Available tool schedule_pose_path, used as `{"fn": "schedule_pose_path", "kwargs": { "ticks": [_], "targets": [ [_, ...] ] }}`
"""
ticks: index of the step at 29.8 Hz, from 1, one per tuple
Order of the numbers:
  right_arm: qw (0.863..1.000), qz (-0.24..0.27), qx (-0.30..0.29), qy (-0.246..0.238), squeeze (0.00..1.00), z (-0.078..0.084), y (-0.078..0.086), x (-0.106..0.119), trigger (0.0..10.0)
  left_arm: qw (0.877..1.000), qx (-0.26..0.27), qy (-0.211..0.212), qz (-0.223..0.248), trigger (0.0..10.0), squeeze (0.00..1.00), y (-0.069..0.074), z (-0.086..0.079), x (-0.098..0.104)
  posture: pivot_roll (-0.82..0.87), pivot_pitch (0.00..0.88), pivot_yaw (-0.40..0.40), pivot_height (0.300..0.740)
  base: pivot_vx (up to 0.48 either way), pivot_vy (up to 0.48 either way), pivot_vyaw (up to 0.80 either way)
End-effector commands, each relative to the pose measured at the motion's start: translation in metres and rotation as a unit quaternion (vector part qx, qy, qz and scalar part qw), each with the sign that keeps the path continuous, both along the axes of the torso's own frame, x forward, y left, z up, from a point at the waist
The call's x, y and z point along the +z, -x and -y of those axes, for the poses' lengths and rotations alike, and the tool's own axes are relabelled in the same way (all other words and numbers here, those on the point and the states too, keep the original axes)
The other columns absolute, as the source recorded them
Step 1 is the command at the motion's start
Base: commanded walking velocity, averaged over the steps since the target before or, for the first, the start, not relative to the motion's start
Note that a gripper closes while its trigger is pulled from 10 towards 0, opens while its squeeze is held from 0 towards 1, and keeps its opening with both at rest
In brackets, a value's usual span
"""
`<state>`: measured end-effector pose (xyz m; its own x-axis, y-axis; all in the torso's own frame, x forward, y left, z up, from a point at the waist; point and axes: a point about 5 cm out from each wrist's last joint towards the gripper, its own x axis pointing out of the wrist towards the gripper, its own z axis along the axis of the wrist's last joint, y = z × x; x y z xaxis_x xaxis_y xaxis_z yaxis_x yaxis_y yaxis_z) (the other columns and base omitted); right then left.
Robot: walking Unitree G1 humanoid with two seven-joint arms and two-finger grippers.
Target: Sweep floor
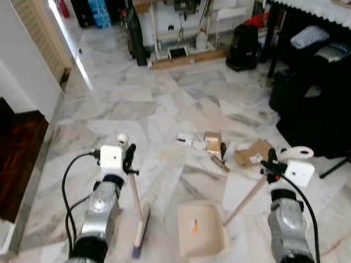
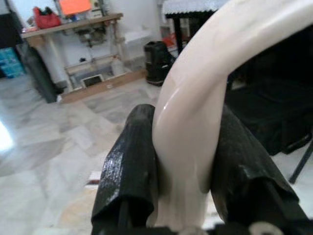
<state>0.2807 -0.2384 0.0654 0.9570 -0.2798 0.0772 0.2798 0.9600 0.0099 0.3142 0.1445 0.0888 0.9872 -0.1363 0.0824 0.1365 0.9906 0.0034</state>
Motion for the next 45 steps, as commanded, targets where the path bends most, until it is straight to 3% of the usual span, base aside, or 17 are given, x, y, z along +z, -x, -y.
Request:
{"fn": "schedule_pose_path", "kwargs": {
  "ticks": [1,16,21,45],
  "targets": [
    [0.999,0.038,0.012,0.002,0.0,-0.008,-0.009,0.016,10.0,1.0,0.01,-0.007,0.027,10.0,0.0,-0.006,-0.009,0.013,-0.08,0.0,0.076,0.74,0.36,0.0,0.0],
    [0.999,0.039,0.018,0.001,0.0,-0.01,-0.008,0.016,10.0,0.999,0.02,-0.008,0.028,10.0,0.0,-0.006,-0.015,0.014,-0.08,0.0,0.073,0.74,0.357,0.0,0.0],
    [0.997,0.03,0.076,-0.01,0.0,-0.024,-0.01,0.015,10.0,0.999,0.03,-0.01,0.026,10.0,0.0,-0.006,-0.02,0.013,-0.09,0.0,0.073,0.74,0.359,0.0,0.0],
    [0.998,0.024,0.063,-0.013,0.0,-0.019,-0.008,0.013,10.0,0.999,0.031,-0.009,0.025,10.0,0.0,-0.007,-0.018,0.012,-0.09,0.0,0.073,0.74,0.356,0.0,0.0]
  ]
}}
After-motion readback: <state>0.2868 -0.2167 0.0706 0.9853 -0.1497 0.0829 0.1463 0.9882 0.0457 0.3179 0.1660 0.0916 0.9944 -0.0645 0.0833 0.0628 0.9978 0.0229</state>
